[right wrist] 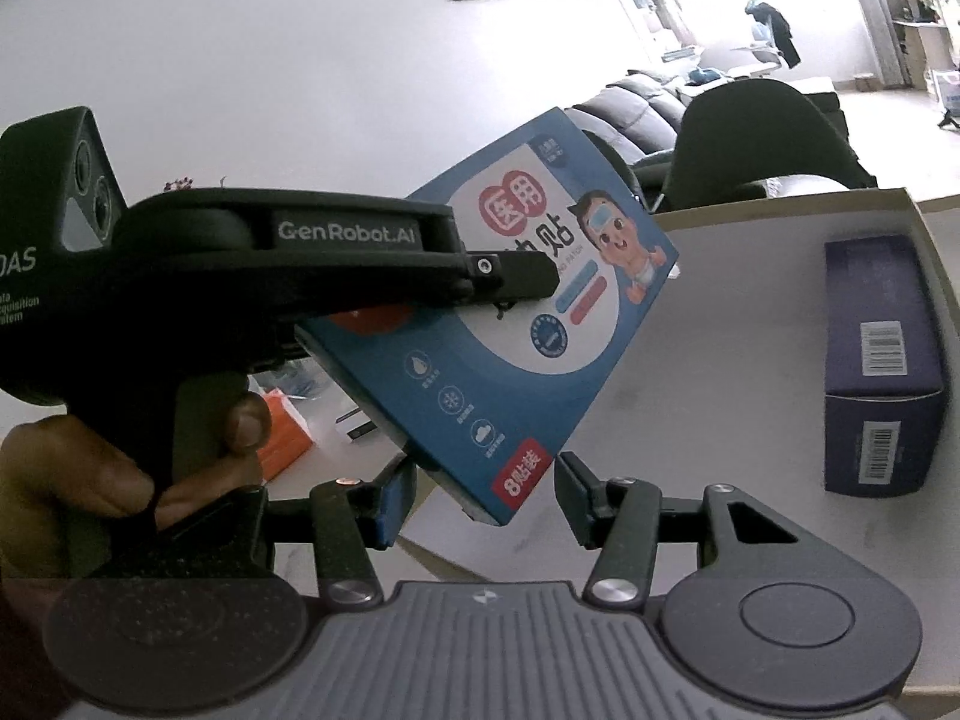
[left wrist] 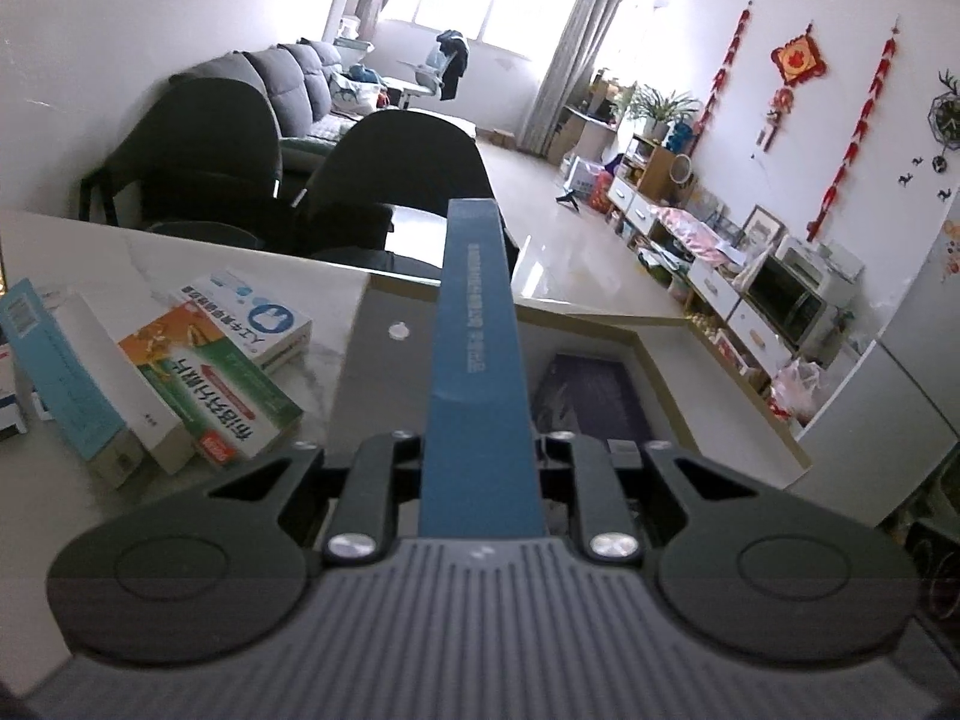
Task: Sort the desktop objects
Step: 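Carry both boxes over the cardboard box with the left and right tools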
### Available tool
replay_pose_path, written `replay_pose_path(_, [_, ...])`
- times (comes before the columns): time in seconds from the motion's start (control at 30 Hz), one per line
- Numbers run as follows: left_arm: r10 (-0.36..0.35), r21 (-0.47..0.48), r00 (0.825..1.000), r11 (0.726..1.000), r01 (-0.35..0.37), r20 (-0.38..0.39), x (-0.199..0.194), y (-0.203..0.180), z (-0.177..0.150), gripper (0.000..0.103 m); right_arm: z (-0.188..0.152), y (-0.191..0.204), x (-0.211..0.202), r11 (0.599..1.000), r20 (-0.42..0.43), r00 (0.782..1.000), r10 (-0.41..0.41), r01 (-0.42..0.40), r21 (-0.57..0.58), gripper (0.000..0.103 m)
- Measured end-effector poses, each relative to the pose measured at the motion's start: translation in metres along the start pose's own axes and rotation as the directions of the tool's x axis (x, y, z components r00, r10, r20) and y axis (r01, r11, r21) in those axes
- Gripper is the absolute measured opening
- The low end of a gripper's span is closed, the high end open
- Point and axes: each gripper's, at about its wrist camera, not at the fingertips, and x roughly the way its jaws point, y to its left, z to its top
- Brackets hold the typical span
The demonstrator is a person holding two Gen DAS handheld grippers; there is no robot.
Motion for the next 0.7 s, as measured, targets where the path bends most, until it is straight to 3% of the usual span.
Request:
replay_pose_path(0.43, [-0.049,-0.032,0.994,0.998,0.046,-0.102,0.036,-0.004,0.006,0.017,0.006,-0.028,-0.004,0.996,-0.033,0.999,-0.024,0.027,0.084,0.056])
replay_pose_path(0.7, [-0.035,-0.033,0.987,0.999,0.03,-0.158,0.055,-0.004,0.003,0.017,0.005,-0.033,-0.008,0.993,-0.058,0.997,-0.04,0.047,0.11,0.057])
